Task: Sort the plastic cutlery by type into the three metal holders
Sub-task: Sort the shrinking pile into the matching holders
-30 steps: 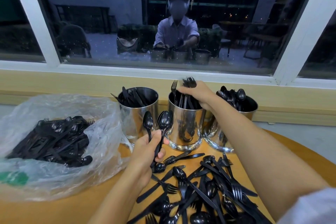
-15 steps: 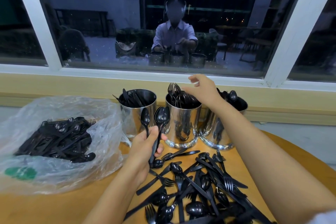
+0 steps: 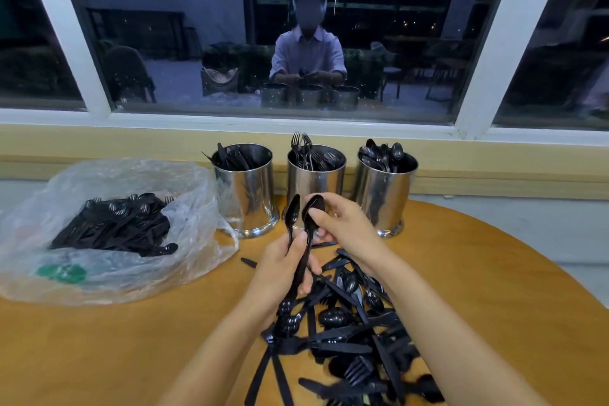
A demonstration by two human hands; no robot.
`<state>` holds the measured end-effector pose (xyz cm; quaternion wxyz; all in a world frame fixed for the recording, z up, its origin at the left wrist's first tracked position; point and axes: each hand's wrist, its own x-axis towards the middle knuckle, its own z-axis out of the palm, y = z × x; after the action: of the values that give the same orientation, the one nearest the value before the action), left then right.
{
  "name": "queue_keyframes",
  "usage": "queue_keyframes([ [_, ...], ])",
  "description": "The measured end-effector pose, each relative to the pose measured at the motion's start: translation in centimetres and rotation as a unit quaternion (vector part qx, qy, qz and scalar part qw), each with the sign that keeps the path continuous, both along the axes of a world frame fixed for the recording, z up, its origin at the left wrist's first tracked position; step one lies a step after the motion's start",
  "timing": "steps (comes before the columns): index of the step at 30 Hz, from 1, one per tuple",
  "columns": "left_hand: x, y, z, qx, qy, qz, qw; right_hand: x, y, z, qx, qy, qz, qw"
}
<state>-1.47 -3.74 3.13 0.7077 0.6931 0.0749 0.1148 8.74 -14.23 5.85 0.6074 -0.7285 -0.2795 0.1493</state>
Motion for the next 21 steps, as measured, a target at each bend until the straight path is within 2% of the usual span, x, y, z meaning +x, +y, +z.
queue_keyframes([
  [4, -0.3, -0.6, -0.1, -0.001, 0.006, -0.075, 0.997, 0.0, -1.4, -0.2, 0.016, 0.034, 0.072, 0.997],
  [8, 0.3, -0.7, 0.6, -0.044, 0.061, -0.179, 0.981, -0.1, -2.5, 0.4, -0.011, 0.002, 0.138, 0.990],
  [11, 1.0, -0.7, 1.0, -0.052, 0.101, -0.234, 0.966, 0.0, -3.0, 0.6, -0.013, -0.014, 0.142, 0.990],
  [13, 2.0, -1.0, 1.2, -0.044, 0.103, -0.196, 0.974, 0.8, -3.3, 0.9, -0.028, -0.065, 0.076, 0.995],
  [15, 3.4, -0.8, 0.6, -0.025, 0.099, -0.091, 0.991, 3.1, -4.0, 1.8, -0.028, -0.132, -0.049, 0.990],
  [16, 4.0, -0.4, 0.1, 0.012, 0.095, -0.027, 0.995, 4.8, -4.6, 2.7, -0.008, -0.160, -0.121, 0.980],
  [18, 5.1, 0.7, -1.0, 0.089, 0.082, 0.064, 0.991, 8.1, -6.1, 5.0, 0.020, -0.239, -0.247, 0.939],
  [21, 6.3, 1.7, -2.9, 0.175, 0.068, 0.084, 0.979, 12.4, -7.6, 8.5, -0.003, -0.358, -0.339, 0.870],
])
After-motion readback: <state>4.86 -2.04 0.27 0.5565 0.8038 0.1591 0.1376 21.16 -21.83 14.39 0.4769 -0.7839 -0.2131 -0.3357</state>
